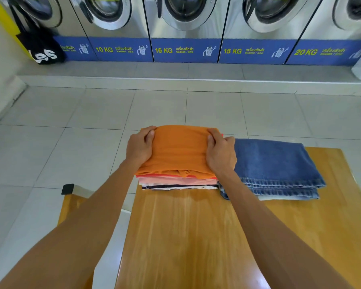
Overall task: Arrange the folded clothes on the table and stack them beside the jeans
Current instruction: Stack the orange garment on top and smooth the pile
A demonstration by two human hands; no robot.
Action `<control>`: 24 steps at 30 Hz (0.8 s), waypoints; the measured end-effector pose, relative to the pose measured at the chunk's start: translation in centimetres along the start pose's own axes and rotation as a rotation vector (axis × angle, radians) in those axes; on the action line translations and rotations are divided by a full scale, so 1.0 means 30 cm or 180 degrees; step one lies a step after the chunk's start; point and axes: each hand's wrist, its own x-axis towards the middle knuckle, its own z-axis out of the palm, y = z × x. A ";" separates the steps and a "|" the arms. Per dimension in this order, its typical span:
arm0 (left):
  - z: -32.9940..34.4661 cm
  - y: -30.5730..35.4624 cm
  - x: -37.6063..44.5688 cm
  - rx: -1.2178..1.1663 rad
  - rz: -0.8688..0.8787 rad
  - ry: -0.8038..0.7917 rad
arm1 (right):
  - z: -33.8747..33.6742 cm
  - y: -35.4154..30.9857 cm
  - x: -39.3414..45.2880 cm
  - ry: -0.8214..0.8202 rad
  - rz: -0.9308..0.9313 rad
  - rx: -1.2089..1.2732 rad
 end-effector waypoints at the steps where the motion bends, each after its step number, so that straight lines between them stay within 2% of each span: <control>1: 0.004 -0.006 0.005 0.0046 -0.0004 0.0005 | -0.003 -0.002 0.001 -0.0002 -0.0003 -0.0048; 3: -0.005 -0.006 0.010 0.0276 -0.0102 0.0039 | -0.015 -0.010 0.003 -0.0007 -0.0004 -0.0148; 5: -0.024 0.009 -0.004 0.0635 -0.0234 0.0290 | -0.030 -0.017 0.002 0.0214 -0.0108 -0.0286; 6: -0.031 0.027 -0.018 0.0822 -0.0136 0.0519 | -0.034 -0.021 0.001 0.0403 -0.0286 -0.0423; 8: -0.034 0.080 -0.050 0.1049 0.0451 0.0768 | -0.033 -0.051 -0.009 0.0577 -0.0892 -0.0727; 10: 0.004 0.111 -0.075 0.1138 0.1097 0.0383 | -0.004 -0.092 -0.023 0.0313 -0.1525 -0.1001; 12: 0.050 0.096 -0.098 0.1272 0.1259 -0.0226 | 0.041 -0.103 -0.044 -0.0171 -0.1895 -0.1302; 15: 0.051 0.015 -0.098 0.1322 0.1085 -0.0515 | 0.052 -0.045 -0.034 -0.0632 -0.1720 -0.1543; 20: -0.019 0.005 -0.084 0.1600 0.0576 -0.0617 | -0.021 0.034 0.023 -0.0524 -0.0655 -0.1263; 22: 0.005 0.072 -0.102 0.1422 0.0751 -0.0419 | -0.008 0.019 0.013 -0.0375 -0.0784 -0.1228; 24: 0.052 0.125 -0.125 0.1315 0.1033 -0.0521 | 0.012 0.005 -0.002 -0.0513 -0.0950 -0.1176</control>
